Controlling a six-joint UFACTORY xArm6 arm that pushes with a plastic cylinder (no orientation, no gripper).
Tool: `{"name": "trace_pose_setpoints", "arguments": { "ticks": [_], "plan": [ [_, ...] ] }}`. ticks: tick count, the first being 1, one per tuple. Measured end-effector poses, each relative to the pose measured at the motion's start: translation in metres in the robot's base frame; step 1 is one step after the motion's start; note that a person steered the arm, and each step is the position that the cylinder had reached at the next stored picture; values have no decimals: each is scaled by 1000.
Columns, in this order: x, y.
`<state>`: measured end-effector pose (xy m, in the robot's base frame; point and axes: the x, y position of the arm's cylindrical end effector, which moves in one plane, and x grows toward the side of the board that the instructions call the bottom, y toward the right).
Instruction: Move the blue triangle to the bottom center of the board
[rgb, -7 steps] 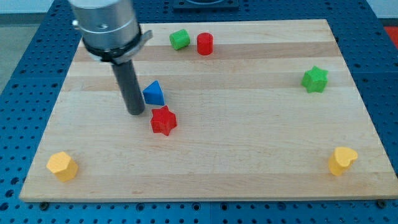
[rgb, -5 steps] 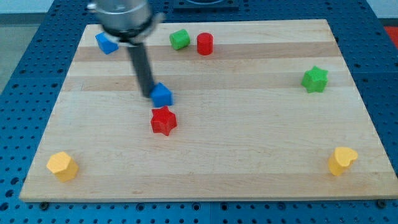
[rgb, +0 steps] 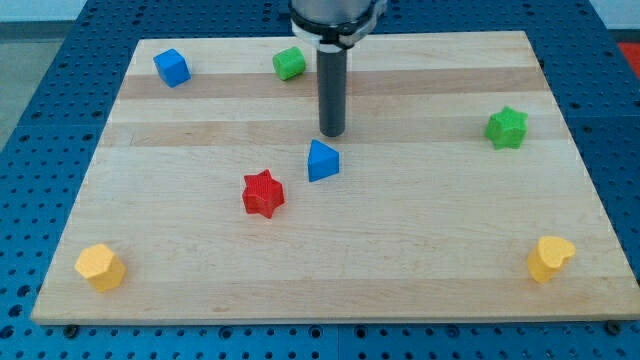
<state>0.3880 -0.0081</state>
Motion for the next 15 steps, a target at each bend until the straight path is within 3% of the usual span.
{"name": "trace_pose_setpoints", "arguments": {
  "ticks": [2, 5, 6, 7, 8, 12, 13, 14, 15],
  "plan": [
    [45, -4],
    [165, -4],
    [183, -4],
    [135, -7],
    [126, -8],
    [129, -100],
    [149, -116],
    [174, -95],
    [172, -54]
  ]
}}
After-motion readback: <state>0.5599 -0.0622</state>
